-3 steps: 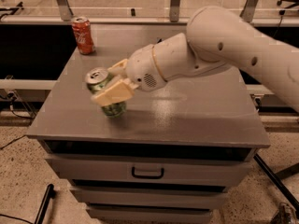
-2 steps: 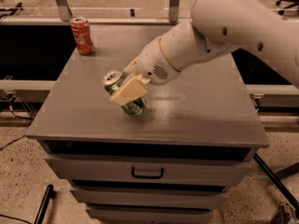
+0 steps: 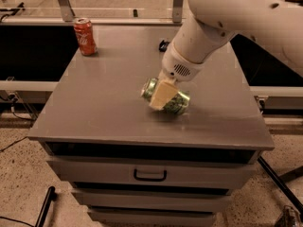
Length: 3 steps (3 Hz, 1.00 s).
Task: Knock green can over
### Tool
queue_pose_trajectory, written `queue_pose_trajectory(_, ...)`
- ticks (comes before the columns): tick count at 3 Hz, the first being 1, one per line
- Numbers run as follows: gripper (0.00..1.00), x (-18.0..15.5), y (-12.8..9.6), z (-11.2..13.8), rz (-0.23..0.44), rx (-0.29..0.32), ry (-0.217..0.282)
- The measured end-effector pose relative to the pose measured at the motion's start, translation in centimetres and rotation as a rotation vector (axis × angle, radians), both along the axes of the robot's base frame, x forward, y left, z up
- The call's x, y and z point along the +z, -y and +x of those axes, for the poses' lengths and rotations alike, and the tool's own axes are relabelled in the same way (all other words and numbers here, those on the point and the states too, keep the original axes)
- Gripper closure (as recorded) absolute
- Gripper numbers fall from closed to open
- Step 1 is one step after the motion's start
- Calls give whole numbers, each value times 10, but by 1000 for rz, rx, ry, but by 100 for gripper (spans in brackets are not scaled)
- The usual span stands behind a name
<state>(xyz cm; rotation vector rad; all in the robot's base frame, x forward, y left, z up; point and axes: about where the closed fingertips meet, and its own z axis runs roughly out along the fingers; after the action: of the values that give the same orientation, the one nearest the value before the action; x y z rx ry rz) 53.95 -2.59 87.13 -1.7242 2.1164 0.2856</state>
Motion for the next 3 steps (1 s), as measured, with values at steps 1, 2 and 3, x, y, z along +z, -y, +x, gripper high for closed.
queue_pose_trajectory(1, 54, -16, 43, 14, -130, -67, 30)
queue_pose_trajectory(2, 32, -16, 41, 14, -129, -62, 30)
queue_pose_trajectory(3, 8, -17, 40, 13, -129, -59, 28)
